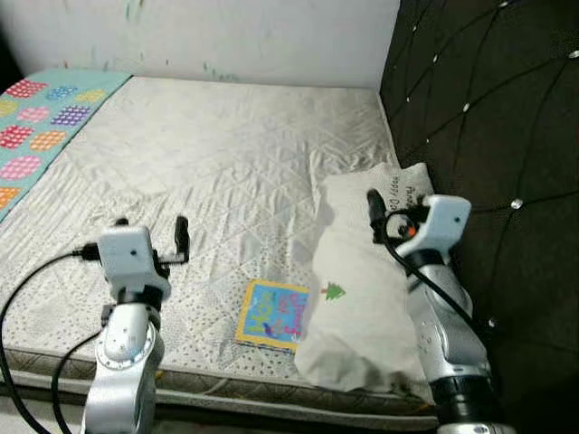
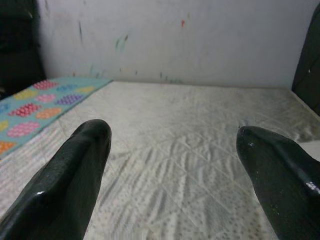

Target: Clean up the room

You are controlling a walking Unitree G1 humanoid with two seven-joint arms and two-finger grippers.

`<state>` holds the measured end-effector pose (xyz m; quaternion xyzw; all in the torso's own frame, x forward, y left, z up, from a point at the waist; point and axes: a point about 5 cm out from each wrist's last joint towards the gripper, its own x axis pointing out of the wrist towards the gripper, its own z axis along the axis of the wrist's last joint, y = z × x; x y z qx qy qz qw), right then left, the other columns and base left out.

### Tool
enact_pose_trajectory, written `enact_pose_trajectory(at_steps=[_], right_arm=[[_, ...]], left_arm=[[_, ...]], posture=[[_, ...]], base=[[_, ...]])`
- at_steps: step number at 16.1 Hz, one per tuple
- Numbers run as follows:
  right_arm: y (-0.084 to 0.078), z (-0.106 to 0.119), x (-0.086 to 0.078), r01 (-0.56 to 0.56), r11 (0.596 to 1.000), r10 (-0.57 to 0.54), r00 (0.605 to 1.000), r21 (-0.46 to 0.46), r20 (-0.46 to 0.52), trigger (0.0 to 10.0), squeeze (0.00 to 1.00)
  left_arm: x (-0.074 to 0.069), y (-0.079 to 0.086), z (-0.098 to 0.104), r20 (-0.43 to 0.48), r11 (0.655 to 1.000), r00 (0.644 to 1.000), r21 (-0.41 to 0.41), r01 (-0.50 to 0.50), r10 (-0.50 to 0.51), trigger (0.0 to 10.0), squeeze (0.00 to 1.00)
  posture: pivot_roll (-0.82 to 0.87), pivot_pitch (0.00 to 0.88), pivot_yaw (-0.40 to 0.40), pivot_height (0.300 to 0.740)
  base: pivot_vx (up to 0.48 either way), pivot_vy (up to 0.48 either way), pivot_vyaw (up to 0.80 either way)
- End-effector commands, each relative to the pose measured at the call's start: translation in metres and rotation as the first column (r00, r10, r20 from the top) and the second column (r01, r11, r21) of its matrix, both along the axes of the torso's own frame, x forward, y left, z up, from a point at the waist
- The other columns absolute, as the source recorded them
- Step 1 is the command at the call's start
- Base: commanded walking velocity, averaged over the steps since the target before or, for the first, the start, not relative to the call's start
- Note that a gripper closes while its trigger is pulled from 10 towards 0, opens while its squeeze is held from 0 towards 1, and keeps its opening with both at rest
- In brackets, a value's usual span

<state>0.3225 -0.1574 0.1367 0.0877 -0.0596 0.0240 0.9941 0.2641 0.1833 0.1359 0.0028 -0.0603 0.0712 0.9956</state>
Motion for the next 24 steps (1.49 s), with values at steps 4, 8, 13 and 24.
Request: enact_pose_trajectory(at_steps=[4, 8, 13, 24], right_arm=[[0.001, 0.003, -0.001, 0.012, 1.0, -0.012, 1.0, -0.017, -0.002, 10.0, 0.0], [0.002, 0.001, -0.006, -0.007, 1.0, 0.007, 1.0, -0.026, -0.019, 10.0, 0.0], [0.0, 0.001, -0.008, -0.008, 0.999, 0.007, 0.999, -0.039, -0.032, 10.0, 0.0], [0.001, -0.002, -0.008, -0.034, 0.998, 0.031, 0.998, -0.06, -0.05, 10.0, 0.0]], left_arm=[[-0.002, -0.008, 0.005, 0.004, 0.999, 0.999, -0.025, 0.044, -0.044, 10.0, 0.0], [-0.005, -0.01, 0.008, 0.007, 0.998, 0.999, -0.044, 0.047, -0.046, 10.0, 0.0], [-0.007, -0.013, 0.006, -0.008, 0.997, 0.999, -0.06, 0.05, -0.051, 10.0, 0.0], [-0.005, -0.013, 0.007, -0.01, 0.997, 0.999, -0.063, 0.04, -0.041, 10.0, 0.0]], posture=[[0.04, 0.033, -0.011, 0.74], [0.04, 0.06, -0.025, 0.74], [0.03, 0.069, -0.028, 0.74], [0.02, 0.076, -0.03, 0.74]], base=[[0.0, 0.066, 0.0], [0.0, 0.331, 0.0], [0.0, 0.4, -0.43], [0.0, 0.454, -0.06]])
